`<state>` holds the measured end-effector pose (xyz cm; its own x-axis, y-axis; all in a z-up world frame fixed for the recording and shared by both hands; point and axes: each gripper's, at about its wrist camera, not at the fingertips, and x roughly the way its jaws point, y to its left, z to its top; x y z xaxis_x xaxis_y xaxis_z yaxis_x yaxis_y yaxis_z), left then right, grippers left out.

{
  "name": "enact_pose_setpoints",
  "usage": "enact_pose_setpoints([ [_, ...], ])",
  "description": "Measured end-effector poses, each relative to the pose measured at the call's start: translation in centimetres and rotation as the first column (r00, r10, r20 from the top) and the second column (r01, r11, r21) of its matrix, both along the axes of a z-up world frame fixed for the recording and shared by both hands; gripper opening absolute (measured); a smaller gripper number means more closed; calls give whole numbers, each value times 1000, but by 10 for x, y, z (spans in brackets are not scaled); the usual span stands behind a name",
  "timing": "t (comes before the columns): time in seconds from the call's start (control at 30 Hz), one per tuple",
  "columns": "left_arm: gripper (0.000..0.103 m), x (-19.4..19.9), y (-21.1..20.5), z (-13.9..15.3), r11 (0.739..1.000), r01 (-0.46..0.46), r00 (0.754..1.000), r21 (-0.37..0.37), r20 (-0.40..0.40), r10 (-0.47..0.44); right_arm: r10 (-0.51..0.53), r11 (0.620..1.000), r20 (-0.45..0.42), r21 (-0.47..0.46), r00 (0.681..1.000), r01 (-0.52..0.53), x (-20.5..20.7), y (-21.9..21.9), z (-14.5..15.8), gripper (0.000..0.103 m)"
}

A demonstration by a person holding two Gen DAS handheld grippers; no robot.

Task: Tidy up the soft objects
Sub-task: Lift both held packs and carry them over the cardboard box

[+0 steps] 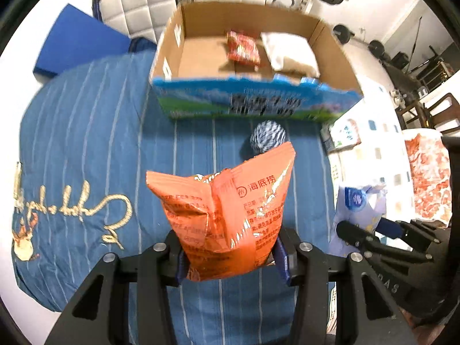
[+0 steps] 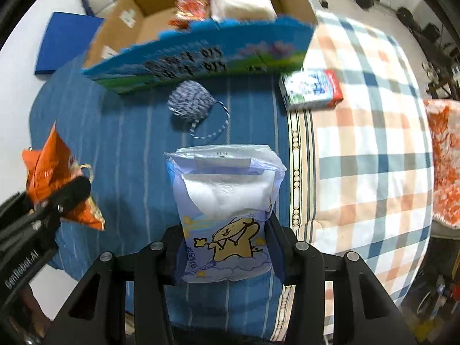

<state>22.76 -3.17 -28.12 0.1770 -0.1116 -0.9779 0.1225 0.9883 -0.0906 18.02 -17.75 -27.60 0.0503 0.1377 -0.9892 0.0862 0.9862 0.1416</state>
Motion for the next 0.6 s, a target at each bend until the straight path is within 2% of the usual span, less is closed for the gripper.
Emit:
enact_pose_setpoints([
  [0.1, 44, -4, 0, 25, 1000, 4, 999, -4, 48, -4, 20, 1000, 46, -13, 999, -20, -7, 2, 29, 49],
  [0.13, 44, -6, 1, 33, 1000, 4, 998, -9, 63, -3, 21, 1000, 55, -10, 998, -21, -6, -5, 28, 49],
  [0.27, 44, -12, 8, 52, 1000, 0, 996, -31, 94, 3, 34, 999, 105, -33, 994, -31, -9, -3, 51, 49],
  [0.6, 44, -20, 12, 91, 996, 17, 990, -92, 141, -4, 26, 1000, 188, 2, 982, -27, -12, -5, 101, 49],
])
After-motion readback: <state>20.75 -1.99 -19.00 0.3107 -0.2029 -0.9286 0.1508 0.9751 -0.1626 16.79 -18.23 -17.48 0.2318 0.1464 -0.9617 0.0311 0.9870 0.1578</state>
